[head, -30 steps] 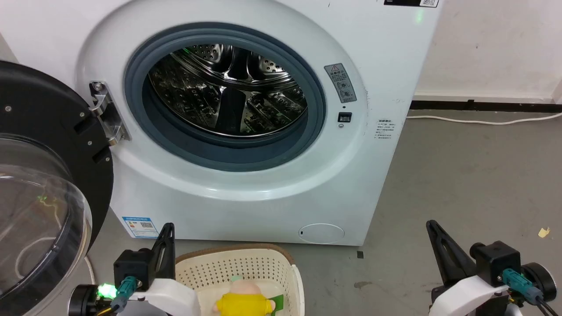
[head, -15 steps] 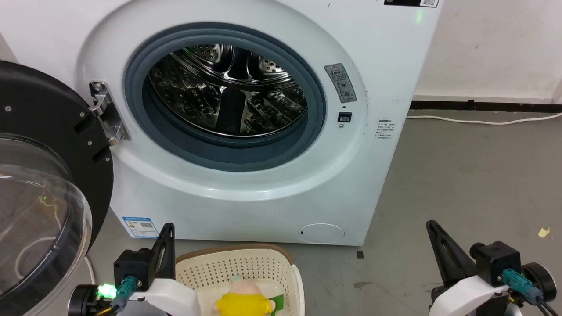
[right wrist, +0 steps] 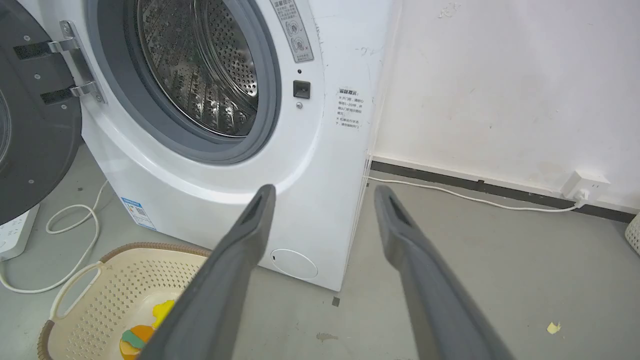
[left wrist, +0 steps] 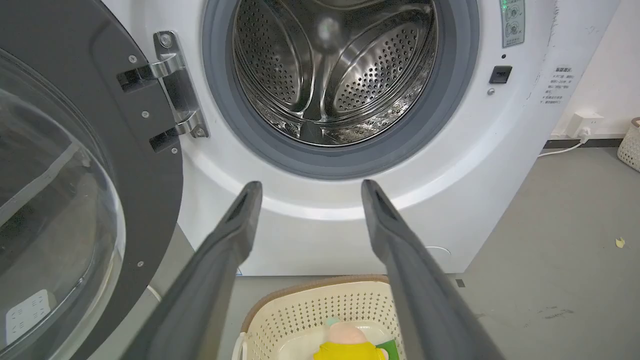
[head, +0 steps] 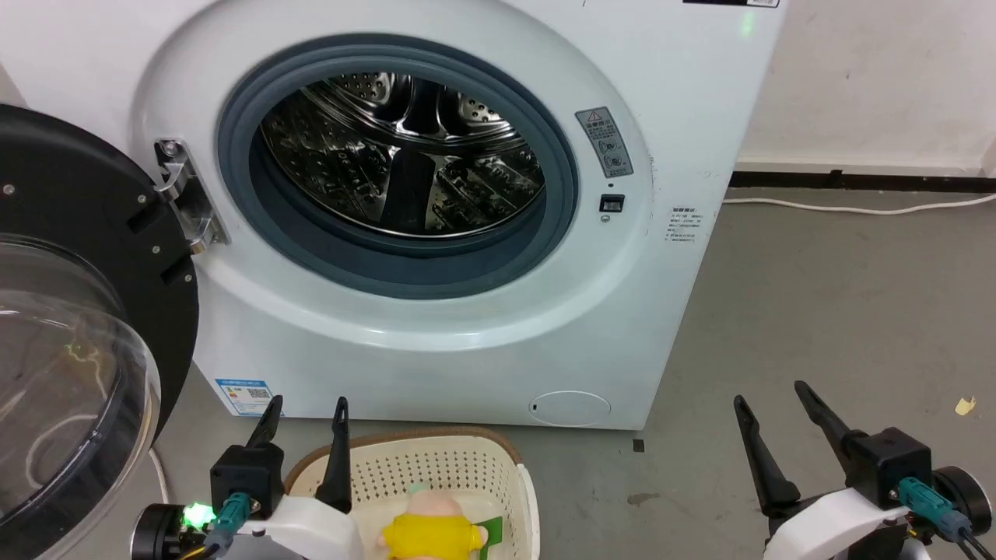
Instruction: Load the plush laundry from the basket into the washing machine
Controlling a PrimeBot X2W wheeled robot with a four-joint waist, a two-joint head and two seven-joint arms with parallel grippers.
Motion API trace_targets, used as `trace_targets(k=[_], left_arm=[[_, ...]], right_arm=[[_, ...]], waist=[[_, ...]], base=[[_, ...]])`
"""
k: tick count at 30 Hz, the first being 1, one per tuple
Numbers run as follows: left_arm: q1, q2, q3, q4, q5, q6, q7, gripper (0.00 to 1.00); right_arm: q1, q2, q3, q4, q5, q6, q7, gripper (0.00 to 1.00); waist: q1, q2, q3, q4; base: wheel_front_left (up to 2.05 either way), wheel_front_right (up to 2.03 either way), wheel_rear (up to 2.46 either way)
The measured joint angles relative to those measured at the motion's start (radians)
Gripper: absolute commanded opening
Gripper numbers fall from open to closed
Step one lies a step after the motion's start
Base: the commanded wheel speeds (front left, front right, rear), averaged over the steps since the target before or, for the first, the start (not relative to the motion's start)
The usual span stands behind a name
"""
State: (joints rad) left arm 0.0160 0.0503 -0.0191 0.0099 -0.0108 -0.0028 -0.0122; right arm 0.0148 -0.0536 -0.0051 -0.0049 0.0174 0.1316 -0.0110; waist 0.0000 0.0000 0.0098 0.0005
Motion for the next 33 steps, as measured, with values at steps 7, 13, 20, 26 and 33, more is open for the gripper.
trace_targets(k=[7,13,20,26,33], left_arm=[[-0.001,0.0,-0.013,0.026,-0.009,0.0,-0.016,1.0],[-0.029,0.001,-0.03,0.064,-0.016,0.0,-0.024,1.0],[-0.074,0.01,-0.037,0.132,-0.032,-0.009,-0.015,1.0],[-0.128,0.03,-0.047,0.198,-0.045,-0.018,0.005,1.0],[-0.193,0.044,-0.071,0.281,-0.054,-0.032,0.022,1.0]], right_arm=[[0.0,0.0,-0.008,-0.004,0.006,0.0,-0.016,1.0],[0.0,0.0,-0.013,-0.005,0.021,0.0,-0.03,1.0],[-0.004,0.0,-0.023,-0.009,0.051,0.0,-0.044,1.0],[-0.006,0.0,-0.018,-0.017,0.059,0.0,-0.055,1.0],[-0.025,0.0,-0.016,-0.025,0.081,0.0,-0.071,1.0]], waist=[[0.0,0.0,0.028,-0.004],[0.0,0.0,0.065,-0.014],[0.0001,0.0001,0.118,-0.03],[0.0001,0.0001,0.165,-0.046],[0.0001,0.0001,0.222,-0.065]], base=[[0.0,0.0,0.0],[0.0,0.0,0.0],[0.0,0.0,0.0],[0.0,0.0,0.0],[0.0,0.0,0.0]])
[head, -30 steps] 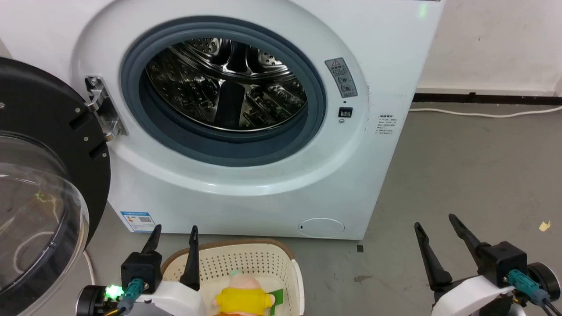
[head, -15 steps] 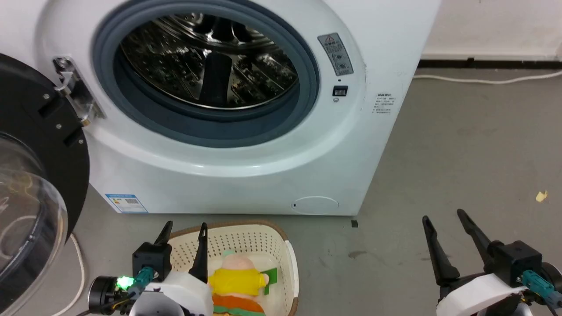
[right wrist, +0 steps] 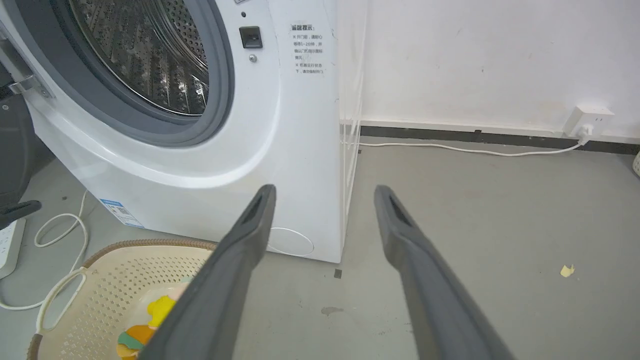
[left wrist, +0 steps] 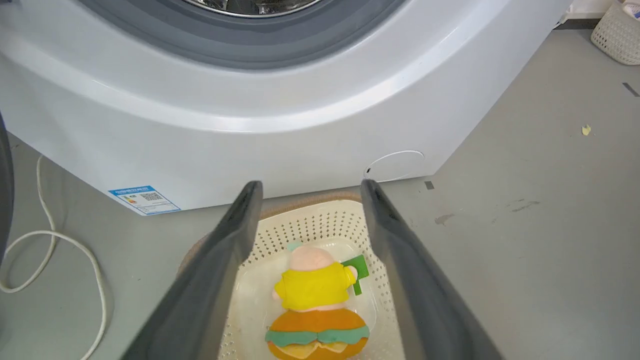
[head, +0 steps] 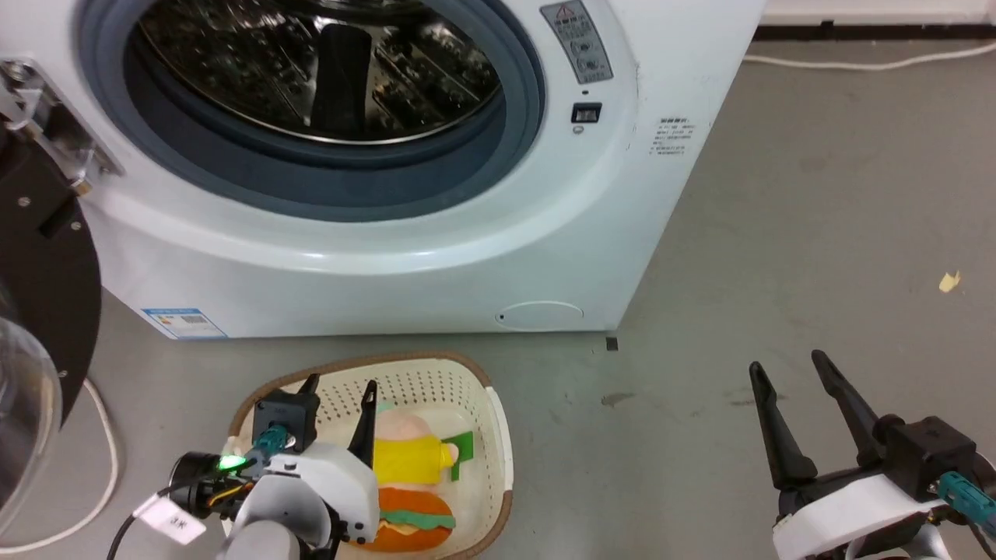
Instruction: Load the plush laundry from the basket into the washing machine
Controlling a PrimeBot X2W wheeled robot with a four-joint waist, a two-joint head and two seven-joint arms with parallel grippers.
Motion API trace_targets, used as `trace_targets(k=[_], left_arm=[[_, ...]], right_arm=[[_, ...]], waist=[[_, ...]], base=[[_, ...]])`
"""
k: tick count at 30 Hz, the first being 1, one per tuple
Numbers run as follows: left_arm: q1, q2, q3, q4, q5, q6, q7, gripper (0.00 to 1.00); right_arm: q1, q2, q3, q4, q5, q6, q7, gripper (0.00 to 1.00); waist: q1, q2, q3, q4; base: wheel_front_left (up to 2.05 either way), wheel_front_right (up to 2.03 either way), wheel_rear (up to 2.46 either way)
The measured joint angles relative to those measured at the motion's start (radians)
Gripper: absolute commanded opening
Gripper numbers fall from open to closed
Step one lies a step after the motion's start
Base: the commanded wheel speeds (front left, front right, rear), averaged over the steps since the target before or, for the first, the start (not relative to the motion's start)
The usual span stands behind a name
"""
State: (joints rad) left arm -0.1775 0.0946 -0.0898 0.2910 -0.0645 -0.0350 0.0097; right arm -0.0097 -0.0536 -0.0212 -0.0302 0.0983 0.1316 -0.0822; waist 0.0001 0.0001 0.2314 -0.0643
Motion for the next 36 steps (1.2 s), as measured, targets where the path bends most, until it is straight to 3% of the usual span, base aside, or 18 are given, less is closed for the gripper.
trace_targets(k=[13,36], left_arm=[[-0.109,0.038,-0.029,0.187,-0.053,-0.015,0.096,1.0],[-0.316,0.118,-0.101,0.446,-0.105,-0.03,0.147,1.0]], right_arm=[[-0.021,0.0,0.002,-0.005,0.042,0.0,-0.026,1.0],[-0.059,0.0,0.011,-0.015,0.11,0.0,-0.071,1.0]], waist=[[-0.0001,0.0,0.105,-0.037],[-0.0001,0.0,0.308,-0.095]], base=[[0.0,0.0,0.0],[0.0,0.0,0.0]])
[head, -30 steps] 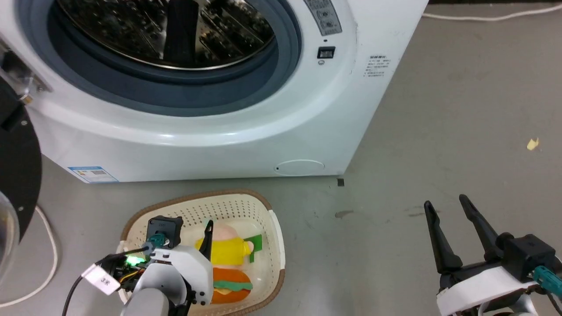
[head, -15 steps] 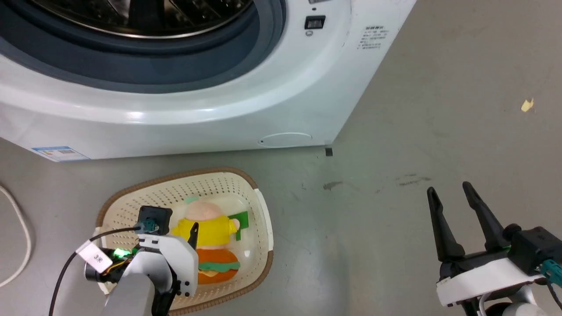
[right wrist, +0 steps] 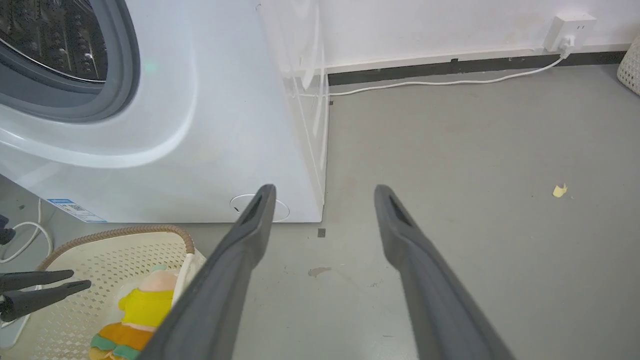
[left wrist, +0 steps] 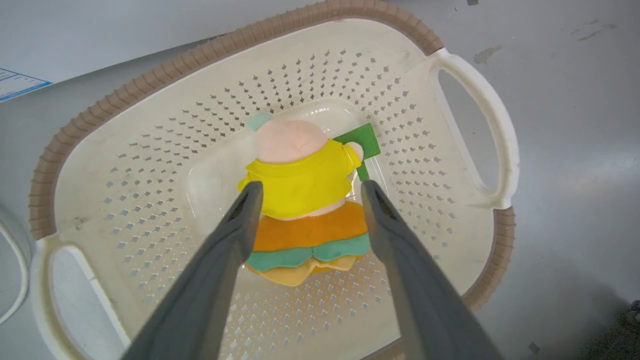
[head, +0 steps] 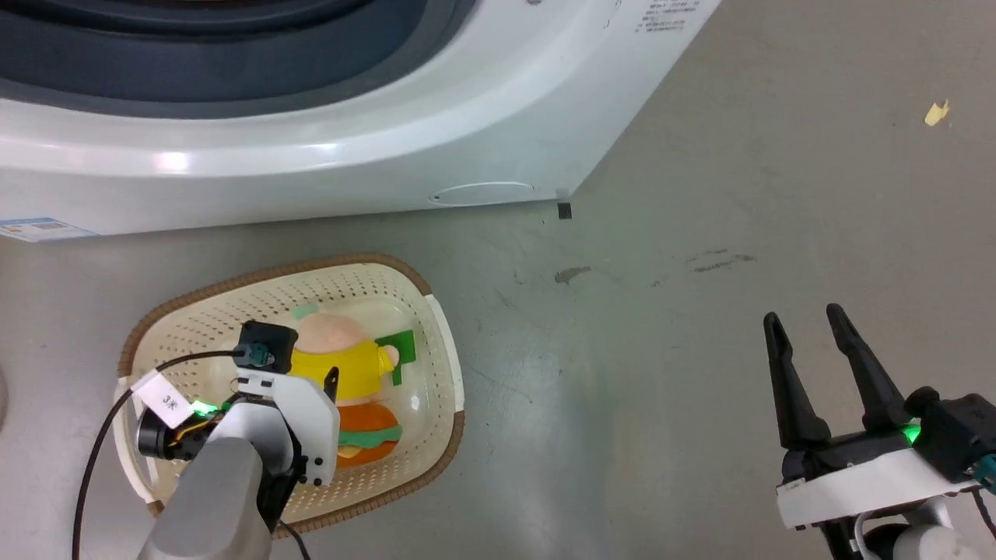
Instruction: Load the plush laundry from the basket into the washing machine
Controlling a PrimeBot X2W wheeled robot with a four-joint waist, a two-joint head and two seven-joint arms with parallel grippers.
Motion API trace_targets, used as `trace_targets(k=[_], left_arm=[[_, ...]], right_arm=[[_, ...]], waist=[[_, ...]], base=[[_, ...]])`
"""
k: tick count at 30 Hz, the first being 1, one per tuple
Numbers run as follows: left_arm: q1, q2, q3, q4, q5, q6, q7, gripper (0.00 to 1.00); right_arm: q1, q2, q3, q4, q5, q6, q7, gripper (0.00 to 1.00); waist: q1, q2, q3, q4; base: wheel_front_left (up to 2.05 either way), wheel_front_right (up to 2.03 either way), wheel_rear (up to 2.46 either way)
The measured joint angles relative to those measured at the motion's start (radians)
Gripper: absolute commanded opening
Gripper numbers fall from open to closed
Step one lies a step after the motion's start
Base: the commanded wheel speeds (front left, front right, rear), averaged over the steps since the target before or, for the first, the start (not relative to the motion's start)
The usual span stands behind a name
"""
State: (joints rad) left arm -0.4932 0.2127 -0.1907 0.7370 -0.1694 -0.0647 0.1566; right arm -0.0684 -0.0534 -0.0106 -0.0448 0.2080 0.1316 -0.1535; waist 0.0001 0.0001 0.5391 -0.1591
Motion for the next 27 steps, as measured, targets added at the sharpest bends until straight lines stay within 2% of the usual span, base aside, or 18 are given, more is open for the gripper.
trace_targets(k=[9,27], left_arm=[[-0.076,0.033,-0.041,0.101,-0.012,-0.013,0.002,1.0],[-0.242,0.114,-0.09,0.301,-0.082,-0.025,0.082,1.0]], right_arm=[[-0.007,0.0,0.004,-0.007,0.03,0.0,-0.021,1.0],[-0.049,0.0,0.041,-0.013,0.121,0.0,-0.06,1.0]], waist=[[0.0,0.0,0.071,-0.026],[0.0,-0.0001,0.235,-0.109]], base=[[0.0,0.0,0.0],[0.0,0.0,0.0]])
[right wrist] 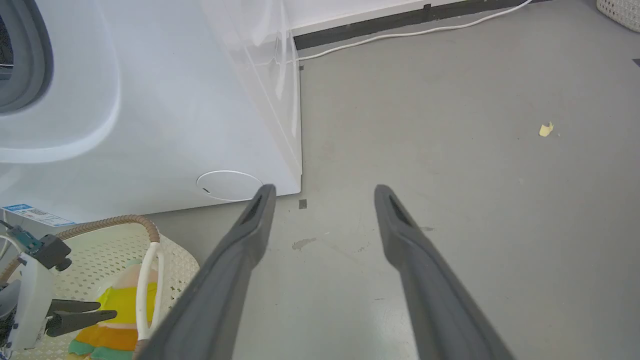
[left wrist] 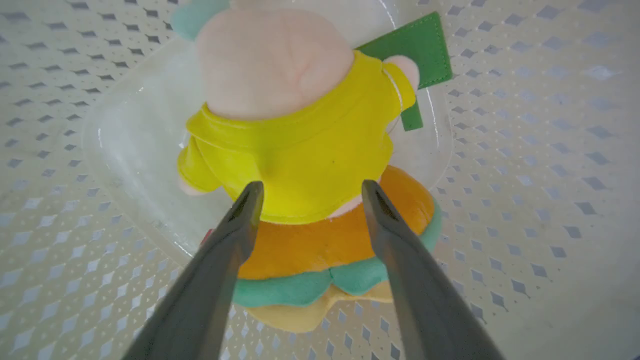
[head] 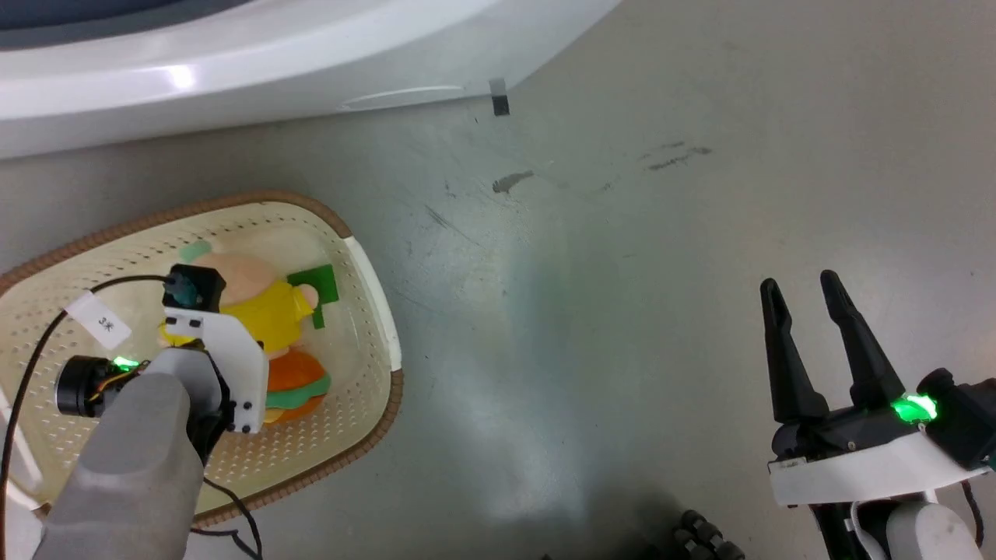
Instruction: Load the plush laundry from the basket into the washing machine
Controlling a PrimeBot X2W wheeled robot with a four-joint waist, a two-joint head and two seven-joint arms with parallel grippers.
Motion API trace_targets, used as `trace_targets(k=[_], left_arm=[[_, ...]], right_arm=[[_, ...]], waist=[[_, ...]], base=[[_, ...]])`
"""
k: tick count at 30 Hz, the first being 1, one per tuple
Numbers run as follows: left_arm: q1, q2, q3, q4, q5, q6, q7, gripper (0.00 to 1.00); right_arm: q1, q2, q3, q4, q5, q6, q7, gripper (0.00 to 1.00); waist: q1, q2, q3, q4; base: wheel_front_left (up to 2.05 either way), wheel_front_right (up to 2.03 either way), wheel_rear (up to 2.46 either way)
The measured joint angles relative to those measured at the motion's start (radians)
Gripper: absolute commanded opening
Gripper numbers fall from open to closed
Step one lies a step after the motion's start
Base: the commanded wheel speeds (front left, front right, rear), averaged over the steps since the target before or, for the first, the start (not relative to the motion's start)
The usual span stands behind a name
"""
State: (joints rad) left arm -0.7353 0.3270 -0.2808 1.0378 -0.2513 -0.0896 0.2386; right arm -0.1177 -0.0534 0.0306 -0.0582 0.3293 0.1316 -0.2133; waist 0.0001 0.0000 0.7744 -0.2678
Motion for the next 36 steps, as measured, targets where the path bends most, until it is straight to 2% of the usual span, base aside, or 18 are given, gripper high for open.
trace_targets(k=[12,13,14,19,23,31,36], left_arm=[[-0.109,0.042,-0.036,0.115,-0.047,-0.007,0.014,1.0],[-0.119,0.044,-0.04,0.125,-0.051,-0.007,0.016,0.44],[-0.129,0.046,-0.042,0.132,-0.054,-0.009,0.016,0.0],[-0.162,0.047,-0.06,0.178,-0.08,-0.019,0.016,0.0],[-0.162,0.044,-0.065,0.207,-0.098,-0.018,-0.013,0.0],[-0.027,0.021,-0.058,0.227,-0.13,-0.016,-0.127,0.0],[0.048,-0.025,-0.058,0.227,-0.151,-0.019,-0.22,0.0]], right_arm=[[-0.017,0.0,0.014,0.001,0.051,0.0,-0.019,1.0],[-0.02,0.0,0.014,0.001,0.054,0.0,-0.023,1.0],[-0.022,0.0,0.013,0.0,0.058,0.0,-0.028,1.0],[-0.044,0.0,0.012,0.005,0.061,0.0,-0.037,1.0],[-0.058,0.0,0.008,0.012,0.06,0.0,-0.04,1.0],[-0.055,0.0,-0.012,0.033,0.039,0.0,-0.041,1.0],[-0.029,0.0,-0.02,0.061,0.004,0.0,-0.044,1.0]], waist=[[-0.0001,0.0,0.104,-0.054],[-0.0001,0.0,0.113,-0.057],[-0.0001,0.0,0.121,-0.06],[0.0,0.0,0.155,-0.068],[0.0,0.0001,0.136,-0.07],[-0.0001,0.0,0.003,-0.055],[-0.0001,0.0,-0.117,-0.035]], base=[[0.0,0.0,0.0],[0.0,0.0,0.0],[0.0,0.0,0.0],[0.0,0.0,0.0],[0.0,0.0,0.0],[0.0,0.0,0.0],[0.0,0.0,0.0]])
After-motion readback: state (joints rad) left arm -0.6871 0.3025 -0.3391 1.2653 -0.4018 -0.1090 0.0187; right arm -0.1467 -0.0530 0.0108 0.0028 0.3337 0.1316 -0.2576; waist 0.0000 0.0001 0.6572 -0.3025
